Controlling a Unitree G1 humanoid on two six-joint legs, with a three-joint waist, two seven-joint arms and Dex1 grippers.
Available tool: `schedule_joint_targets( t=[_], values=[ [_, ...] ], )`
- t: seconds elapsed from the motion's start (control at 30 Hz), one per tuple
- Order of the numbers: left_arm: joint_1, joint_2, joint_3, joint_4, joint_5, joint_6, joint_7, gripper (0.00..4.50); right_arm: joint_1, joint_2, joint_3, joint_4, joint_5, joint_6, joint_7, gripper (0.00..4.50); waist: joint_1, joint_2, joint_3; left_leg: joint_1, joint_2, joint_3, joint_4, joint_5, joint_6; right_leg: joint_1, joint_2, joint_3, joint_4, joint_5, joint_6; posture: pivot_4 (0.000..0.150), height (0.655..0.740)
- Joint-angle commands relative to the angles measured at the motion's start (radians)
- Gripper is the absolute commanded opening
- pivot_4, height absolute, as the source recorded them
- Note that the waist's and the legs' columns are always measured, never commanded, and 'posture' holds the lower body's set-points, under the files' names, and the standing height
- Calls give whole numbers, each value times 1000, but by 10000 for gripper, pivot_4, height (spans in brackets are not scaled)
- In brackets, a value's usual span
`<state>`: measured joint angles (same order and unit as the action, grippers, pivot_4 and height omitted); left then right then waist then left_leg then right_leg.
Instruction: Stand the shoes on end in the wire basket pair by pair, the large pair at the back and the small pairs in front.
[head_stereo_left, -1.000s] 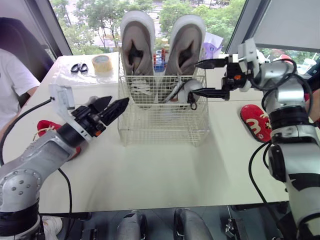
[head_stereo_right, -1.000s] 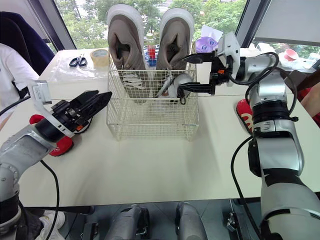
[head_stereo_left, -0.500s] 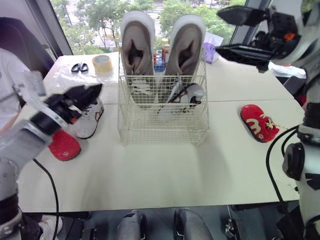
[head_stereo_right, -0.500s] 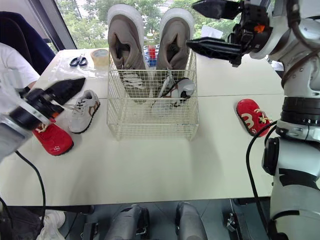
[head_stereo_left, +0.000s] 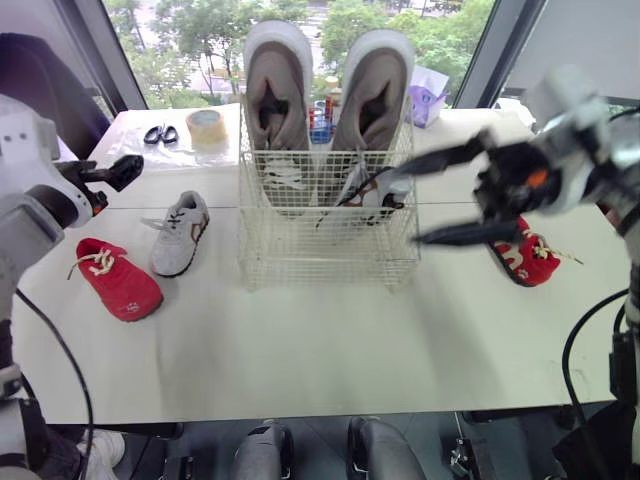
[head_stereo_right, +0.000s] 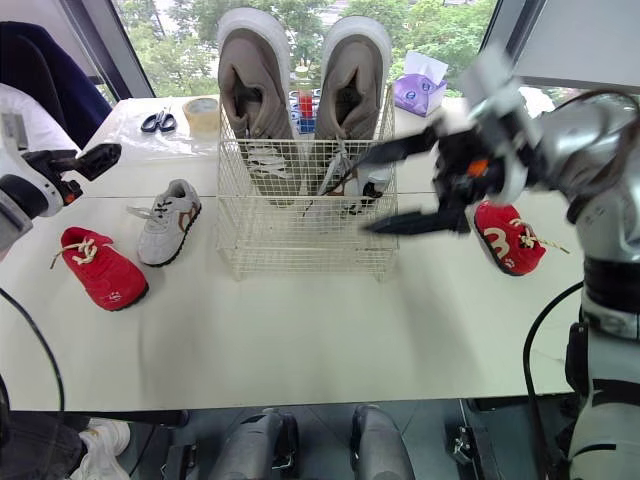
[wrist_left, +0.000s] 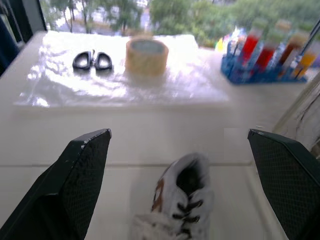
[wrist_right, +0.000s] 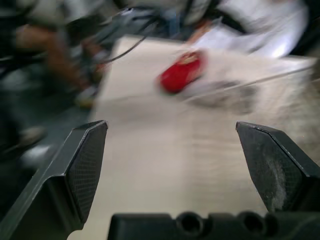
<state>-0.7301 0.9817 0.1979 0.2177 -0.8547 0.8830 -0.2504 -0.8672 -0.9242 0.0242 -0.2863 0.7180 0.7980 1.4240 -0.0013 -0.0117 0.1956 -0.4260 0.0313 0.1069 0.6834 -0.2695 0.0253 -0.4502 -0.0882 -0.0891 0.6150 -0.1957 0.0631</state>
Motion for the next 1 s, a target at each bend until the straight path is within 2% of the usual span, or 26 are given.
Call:
schedule_joint_targets(
  t=[0.03,0.17,0.3,0.4,0.5,0.6,0.7,0.87,0.93,1.0],
  values=[
    [-186,3,-160,204,187,-18,-184,45000,35,-7,13,-85,-28,-42,-30,44204,9,0,0,0,0,0,0,0,0,0,0,0,0,0,0,1500,7400],
    [-400,-37,-366,555,432,-97,-410,45000,118,-39,-37,-175,5,-4,-90,44204,19,-3,0,-1,0,4,0,3,-4,-3,0,2,1,0,0,1500,7400],
    [-575,-128,-426,901,614,-262,-518,45000,173,-44,-93,-243,66,41,-168,44204,17,-5,0,-3,-1,6,0,2,-4,-4,1,0,0,0,0,1500,7400],
    [-619,-189,-445,1024,711,-338,-579,45000,188,-41,-115,-262,95,61,-216,44204,15,-5,0,-4,0,5,1,-1,1,-4,0,0,0,0,0,1500,7400],
    [-625,-251,-448,1097,798,-402,-554,45000,216,-63,-137,-267,87,61,-251,44204,15,-7,0,-4,0,4,1,-1,2,-5,0,1,0,0,0,1500,7400],
    [-619,-271,-452,1126,868,-425,-552,45000,243,-82,-154,-279,91,61,-265,44204,14,-7,0,-4,0,4,1,-1,2,-5,0,1,0,0,0,1500,7400],
    [-593,-284,-455,1139,928,-436,-563,31758,276,-93,-187,-302,119,74,-293,45000,10,-7,0,-4,1,4,1,-2,3,-6,0,2,2,0,0,1500,7400],
    [-584,-301,-397,1142,939,-424,-569,7417,296,-101,-214,-313,148,78,-326,45000,9,-7,0,-3,1,4,1,-2,3,-7,0,2,4,0,0,1500,7400],
    [-583,-302,-373,1140,940,-419,-563,375,295,-106,-214,-307,152,74,-327,45000,10,-7,0,-3,1,4,1,-2,3,-7,0,2,4,0,0,1500,7400],
    [-592,-296,-322,1137,918,-410,-526,130,283,-108,-201,-285,138,57,-316,45000,11,-7,0,-3,1,4,1,-2,3,-7,-1,2,4,0,0,1500,7400]
  ],
)
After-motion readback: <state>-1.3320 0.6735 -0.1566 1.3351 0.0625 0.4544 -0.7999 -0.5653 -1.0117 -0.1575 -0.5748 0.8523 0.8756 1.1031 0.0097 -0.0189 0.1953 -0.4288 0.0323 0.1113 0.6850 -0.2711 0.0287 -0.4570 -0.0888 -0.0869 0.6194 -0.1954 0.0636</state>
